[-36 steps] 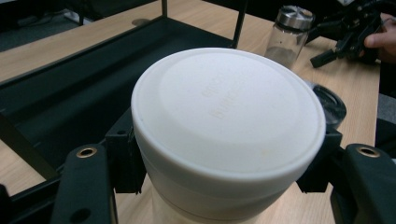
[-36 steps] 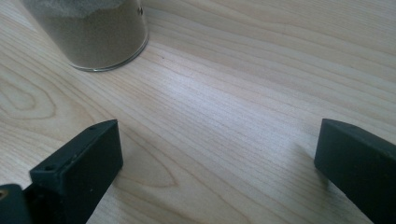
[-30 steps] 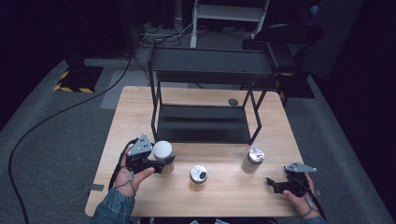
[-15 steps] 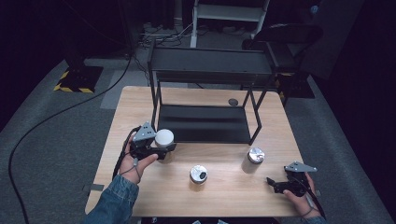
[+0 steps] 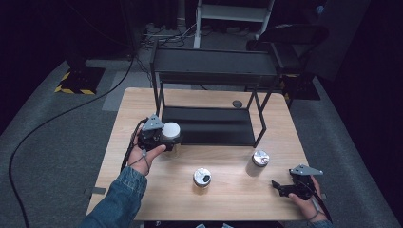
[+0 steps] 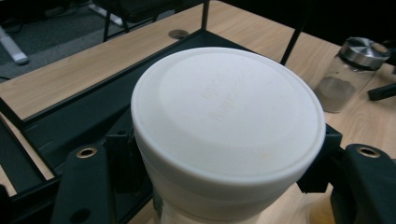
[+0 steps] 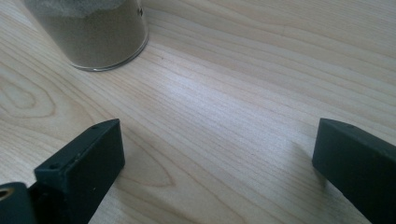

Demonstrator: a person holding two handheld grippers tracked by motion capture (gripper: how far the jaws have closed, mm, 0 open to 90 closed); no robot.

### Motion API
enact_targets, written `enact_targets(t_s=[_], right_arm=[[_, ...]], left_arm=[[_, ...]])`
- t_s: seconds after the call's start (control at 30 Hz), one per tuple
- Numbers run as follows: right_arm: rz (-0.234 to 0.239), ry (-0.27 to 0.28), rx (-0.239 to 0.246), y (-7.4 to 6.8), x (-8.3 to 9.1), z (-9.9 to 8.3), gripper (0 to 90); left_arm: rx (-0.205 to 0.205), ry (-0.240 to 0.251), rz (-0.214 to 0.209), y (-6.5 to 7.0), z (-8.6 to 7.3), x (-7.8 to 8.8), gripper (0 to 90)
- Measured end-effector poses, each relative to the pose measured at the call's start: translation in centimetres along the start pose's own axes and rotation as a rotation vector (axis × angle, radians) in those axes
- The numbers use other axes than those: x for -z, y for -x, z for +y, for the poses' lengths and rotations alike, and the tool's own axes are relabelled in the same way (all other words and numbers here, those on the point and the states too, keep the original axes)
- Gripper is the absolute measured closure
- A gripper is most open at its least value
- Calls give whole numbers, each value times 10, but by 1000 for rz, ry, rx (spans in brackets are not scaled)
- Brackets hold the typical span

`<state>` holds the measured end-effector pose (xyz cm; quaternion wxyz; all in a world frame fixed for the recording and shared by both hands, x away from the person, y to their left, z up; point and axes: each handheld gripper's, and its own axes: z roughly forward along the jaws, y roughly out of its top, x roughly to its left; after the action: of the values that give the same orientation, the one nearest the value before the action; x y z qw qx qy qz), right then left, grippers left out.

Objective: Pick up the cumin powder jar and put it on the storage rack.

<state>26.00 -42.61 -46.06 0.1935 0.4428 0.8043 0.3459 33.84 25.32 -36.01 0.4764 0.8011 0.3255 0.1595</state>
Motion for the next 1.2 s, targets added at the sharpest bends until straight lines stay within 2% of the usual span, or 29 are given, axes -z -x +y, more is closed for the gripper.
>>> enact_targets(t_s=[0.2, 0.53, 0.87, 1.0, 1.1, 1.2], right_arm=[[7, 0, 5, 2, 0, 0, 19], [13, -1, 9, 3, -1, 1, 19], [26, -2, 24, 8, -3, 3, 19], [26, -1, 25, 8, -3, 3, 19], [26, -2, 24, 8, -3, 3, 19], [26, -1, 24, 8, -3, 3, 19]], left_arm=[[-8, -18, 15, -1, 11, -10, 332], [4, -26, 35, -2, 25, -30, 333], [31, -50, 69, -4, 35, -51, 333], [41, -46, 90, -7, 36, -57, 333], [64, -48, 95, -11, 36, -62, 332], [73, -54, 121, -10, 38, -68, 332]])
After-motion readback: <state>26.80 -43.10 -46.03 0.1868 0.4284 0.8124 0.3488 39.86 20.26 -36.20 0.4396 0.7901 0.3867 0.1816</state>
